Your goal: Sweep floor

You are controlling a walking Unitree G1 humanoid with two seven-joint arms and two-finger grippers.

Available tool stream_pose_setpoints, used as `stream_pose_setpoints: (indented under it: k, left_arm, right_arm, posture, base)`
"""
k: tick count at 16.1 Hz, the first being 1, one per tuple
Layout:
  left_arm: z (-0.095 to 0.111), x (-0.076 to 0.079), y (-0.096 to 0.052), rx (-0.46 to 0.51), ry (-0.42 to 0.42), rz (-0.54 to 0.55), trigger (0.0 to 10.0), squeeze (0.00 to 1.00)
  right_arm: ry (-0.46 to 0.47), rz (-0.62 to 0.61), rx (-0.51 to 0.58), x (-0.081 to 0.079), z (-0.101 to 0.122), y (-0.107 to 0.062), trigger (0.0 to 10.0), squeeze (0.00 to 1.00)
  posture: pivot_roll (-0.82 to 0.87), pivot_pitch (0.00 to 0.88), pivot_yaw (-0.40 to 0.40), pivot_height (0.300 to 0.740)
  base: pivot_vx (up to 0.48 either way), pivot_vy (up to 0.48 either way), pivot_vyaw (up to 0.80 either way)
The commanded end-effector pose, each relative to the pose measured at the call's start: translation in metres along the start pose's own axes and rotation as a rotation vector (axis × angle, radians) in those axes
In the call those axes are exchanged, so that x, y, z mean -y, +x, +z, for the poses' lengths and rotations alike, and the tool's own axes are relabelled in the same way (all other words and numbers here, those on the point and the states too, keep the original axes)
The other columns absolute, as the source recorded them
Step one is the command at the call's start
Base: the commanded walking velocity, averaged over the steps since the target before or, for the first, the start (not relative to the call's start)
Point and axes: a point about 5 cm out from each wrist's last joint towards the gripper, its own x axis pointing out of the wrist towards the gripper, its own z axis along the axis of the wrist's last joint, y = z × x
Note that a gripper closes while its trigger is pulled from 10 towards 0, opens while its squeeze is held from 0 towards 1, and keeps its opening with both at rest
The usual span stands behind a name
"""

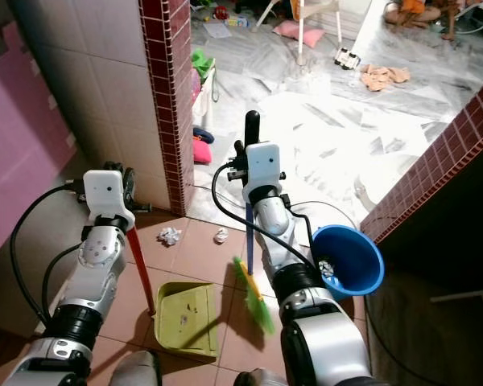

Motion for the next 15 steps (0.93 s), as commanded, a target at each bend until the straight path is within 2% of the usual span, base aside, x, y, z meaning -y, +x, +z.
stream_pose_setpoints:
  k: [1,4,15]
  left_arm:
    - [0.0151,0.0028,0.0054,0.066,-0.006,-0.008,10.0,0.0]
    - [0.0153,0.003,0.0059,0.068,-0.005,-0.012,10.0,0.0]
    - [0.0151,0.004,0.0063,0.061,-0.004,-0.012,10.0,0.0]
  right_arm:
    - [-0.015,-0.006,0.026,0.0034,0.0054,0.0025,10.0,0.0]
    - [-0.004,0.001,0.031,0.0014,0.0067,0.0036,10.0,0.0]
    - [-0.013,-0.004,0.029,0.003,0.007,0.0043,10.0,0.0]
  posture:
    - [0.06,0.056,-0.099,0.74]
    - [0.06,0.049,-0.101,0.74]
    - [0.06,0.05,-0.104,0.74]
  base:
    - [0.36,0.259,0.55]
    - [0.365,0.261,0.69]
    - [0.342,0.255,0.0]
